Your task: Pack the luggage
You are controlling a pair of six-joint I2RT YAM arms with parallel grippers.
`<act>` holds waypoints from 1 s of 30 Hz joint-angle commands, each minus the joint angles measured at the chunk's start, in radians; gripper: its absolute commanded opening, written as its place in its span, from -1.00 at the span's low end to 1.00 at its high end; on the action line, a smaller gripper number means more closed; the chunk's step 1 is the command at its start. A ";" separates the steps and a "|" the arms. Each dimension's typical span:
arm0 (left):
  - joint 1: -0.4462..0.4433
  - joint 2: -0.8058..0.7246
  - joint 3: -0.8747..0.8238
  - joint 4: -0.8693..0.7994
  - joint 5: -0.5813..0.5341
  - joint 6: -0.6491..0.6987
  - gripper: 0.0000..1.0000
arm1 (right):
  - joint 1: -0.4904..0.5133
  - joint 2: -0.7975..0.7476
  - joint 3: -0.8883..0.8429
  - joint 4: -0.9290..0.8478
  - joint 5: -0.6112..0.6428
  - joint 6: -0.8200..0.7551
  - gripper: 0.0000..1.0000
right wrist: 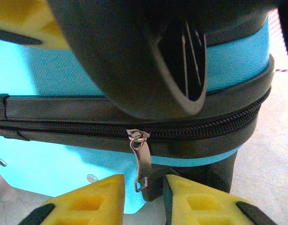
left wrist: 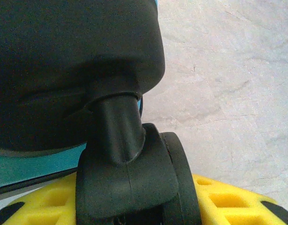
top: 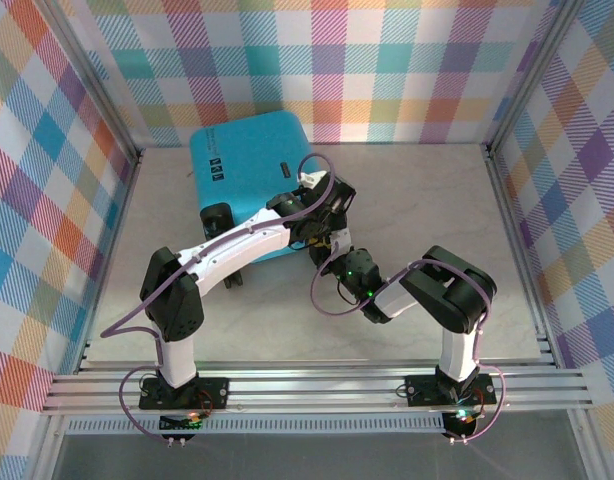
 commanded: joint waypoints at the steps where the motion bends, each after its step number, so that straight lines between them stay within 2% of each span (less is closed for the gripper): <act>1: -0.033 -0.087 0.012 0.115 0.068 0.100 -0.77 | -0.023 0.002 0.052 0.055 0.001 0.000 -0.52; 7: -0.033 -0.107 -0.003 0.120 0.046 0.102 -0.79 | -0.039 -0.003 0.038 0.064 -0.001 0.021 -0.86; 12: -0.033 -0.116 -0.012 0.118 0.037 0.102 -0.80 | -0.059 -0.015 0.015 0.076 -0.012 0.045 -0.96; 18: -0.033 -0.128 -0.013 0.120 0.033 0.104 -0.81 | -0.063 -0.012 -0.047 0.135 -0.020 0.043 -0.85; 25: -0.033 -0.135 0.001 0.123 0.035 0.107 -0.81 | -0.062 -0.012 -0.056 0.136 -0.022 0.032 -0.83; 30: -0.031 -0.123 0.034 0.123 0.028 0.117 -0.82 | -0.060 -0.013 -0.043 0.136 -0.043 0.043 -0.66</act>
